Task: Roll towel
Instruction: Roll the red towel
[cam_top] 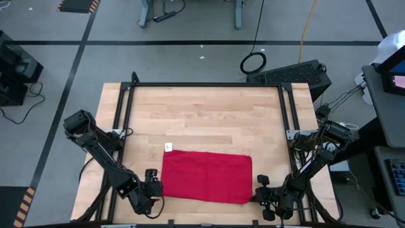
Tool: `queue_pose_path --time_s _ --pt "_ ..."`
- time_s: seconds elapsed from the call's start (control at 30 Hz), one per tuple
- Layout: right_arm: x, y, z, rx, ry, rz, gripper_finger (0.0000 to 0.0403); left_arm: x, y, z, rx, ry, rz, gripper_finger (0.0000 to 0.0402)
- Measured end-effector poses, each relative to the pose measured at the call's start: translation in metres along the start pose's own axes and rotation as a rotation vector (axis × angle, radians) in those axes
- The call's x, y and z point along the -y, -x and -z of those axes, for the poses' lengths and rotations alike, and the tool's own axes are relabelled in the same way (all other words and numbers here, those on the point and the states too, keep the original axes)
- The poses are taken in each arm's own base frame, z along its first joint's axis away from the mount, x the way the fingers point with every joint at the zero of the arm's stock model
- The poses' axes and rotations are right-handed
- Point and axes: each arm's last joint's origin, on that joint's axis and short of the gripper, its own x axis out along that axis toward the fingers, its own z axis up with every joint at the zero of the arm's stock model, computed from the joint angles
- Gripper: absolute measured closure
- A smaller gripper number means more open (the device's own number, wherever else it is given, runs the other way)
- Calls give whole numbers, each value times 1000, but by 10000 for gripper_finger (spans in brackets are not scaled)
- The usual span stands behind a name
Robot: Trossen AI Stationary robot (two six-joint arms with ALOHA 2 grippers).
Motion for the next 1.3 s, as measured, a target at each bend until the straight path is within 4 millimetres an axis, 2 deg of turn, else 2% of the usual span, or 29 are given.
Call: queue_pose_path --time_s 0.17,0.37,0.57,0.7,0.87,1.3 --pt "0 0 0 -1 -1 -2 402 -2 -13 3 8 -2 3 147" --pt "0 0 0 -2 -27 -7 403 3 -28 1 24 -10 18 164" --pt "-1 0 0 -2 -51 -9 403 3 -27 1 11 -12 15 183" --pt "-1 0 0 -3 -53 -9 403 11 -21 -7 18 -9 49 190" --pt "-1 0 0 -3 -54 -9 403 15 -19 -7 22 -3 59 199" --pt "-1 0 0 -3 -53 -9 402 12 -43 3 -39 15 -17 217"
